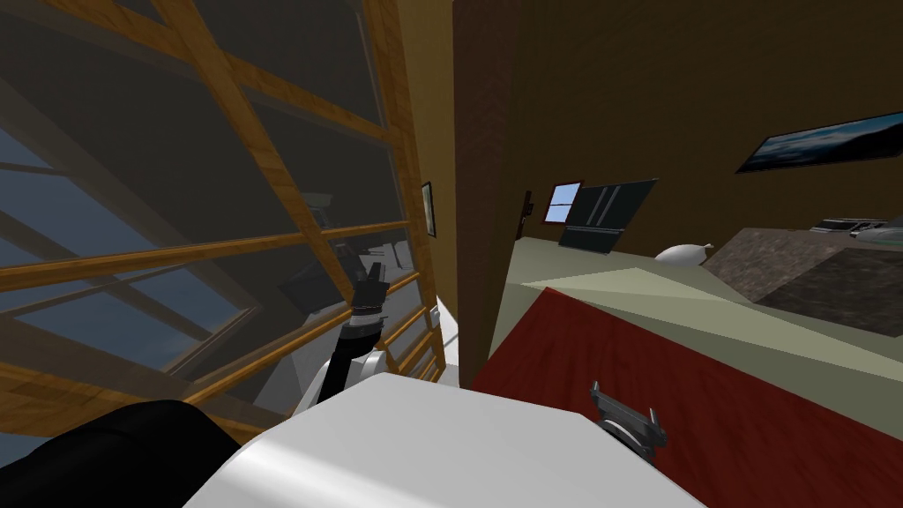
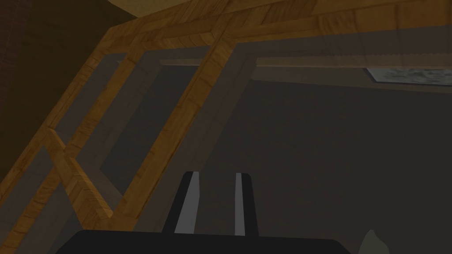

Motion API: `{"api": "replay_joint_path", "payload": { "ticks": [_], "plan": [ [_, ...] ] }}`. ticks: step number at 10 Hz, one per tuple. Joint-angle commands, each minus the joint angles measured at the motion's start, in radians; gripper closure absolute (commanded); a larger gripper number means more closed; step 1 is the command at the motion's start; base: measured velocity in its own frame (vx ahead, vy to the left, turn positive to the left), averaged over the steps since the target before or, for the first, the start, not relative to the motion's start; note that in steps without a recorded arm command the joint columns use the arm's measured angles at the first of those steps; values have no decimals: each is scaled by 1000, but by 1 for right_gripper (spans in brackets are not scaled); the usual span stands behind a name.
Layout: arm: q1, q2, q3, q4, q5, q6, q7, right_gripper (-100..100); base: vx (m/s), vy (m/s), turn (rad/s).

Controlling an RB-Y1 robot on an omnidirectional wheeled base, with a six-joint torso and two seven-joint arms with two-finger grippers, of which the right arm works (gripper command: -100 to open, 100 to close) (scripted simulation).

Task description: Push the door open

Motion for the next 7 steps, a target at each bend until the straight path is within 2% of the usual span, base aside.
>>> {"api": "replay_joint_path", "payload": {
  "ticks": [1,2,5,7],
  "plan": [
    [0,0,0,0,0,0,0,-100,0,0,0],
    [0,0,0,0,0,0,0,-100,-1,-5,14],
    [5,3,-11,-2,-3,-6,-12,-100,6,49,-140],
    [5,3,-11,-2,-3,-6,-12,-100,1,11,-32]
  ]
}}
